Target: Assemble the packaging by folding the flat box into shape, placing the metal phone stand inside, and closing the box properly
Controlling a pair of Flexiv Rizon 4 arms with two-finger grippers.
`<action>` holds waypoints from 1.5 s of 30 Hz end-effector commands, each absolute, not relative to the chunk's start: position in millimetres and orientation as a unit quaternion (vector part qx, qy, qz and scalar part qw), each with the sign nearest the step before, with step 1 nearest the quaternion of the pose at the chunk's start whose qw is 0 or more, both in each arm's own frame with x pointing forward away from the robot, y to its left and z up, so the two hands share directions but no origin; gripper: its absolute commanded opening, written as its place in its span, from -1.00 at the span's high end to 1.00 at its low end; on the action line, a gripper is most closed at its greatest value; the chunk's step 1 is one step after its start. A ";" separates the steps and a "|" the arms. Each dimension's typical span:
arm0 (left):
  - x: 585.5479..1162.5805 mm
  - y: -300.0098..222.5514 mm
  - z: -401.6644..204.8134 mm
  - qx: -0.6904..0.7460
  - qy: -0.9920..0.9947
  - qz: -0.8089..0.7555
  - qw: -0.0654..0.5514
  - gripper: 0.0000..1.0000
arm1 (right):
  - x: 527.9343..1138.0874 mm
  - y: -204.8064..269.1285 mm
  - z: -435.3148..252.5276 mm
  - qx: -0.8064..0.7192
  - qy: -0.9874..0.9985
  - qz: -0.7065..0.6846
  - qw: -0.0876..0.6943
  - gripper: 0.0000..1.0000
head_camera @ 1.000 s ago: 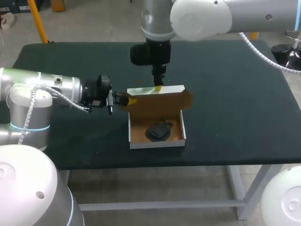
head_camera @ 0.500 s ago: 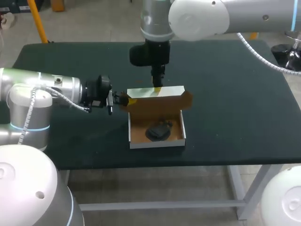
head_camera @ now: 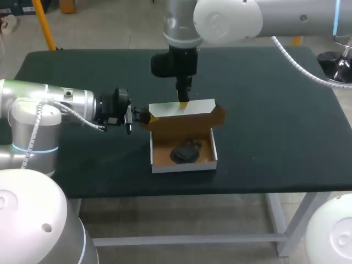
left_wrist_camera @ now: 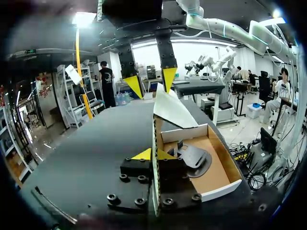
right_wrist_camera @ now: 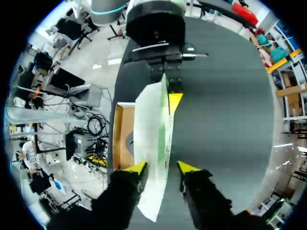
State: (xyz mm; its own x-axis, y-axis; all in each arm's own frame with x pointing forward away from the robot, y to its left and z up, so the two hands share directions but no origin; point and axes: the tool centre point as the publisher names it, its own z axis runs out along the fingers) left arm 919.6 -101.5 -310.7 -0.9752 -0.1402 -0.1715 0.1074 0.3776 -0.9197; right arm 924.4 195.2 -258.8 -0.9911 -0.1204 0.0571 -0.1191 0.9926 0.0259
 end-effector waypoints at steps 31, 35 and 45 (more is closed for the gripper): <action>919.5 -101.7 -311.3 -0.009 0.822 -0.559 0.111 1.00 | 925.9 203.8 -275.2 0.077 -0.995 0.010 0.066 1.00; 919.5 -101.7 -311.3 -0.009 0.822 -0.559 0.111 1.00 | 923.8 204.0 -272.6 0.077 -0.995 0.011 0.060 1.00; 919.5 -101.7 -311.3 -0.009 0.822 -0.559 0.111 1.00 | 920.5 202.1 -267.6 0.075 -0.996 0.010 0.050 1.00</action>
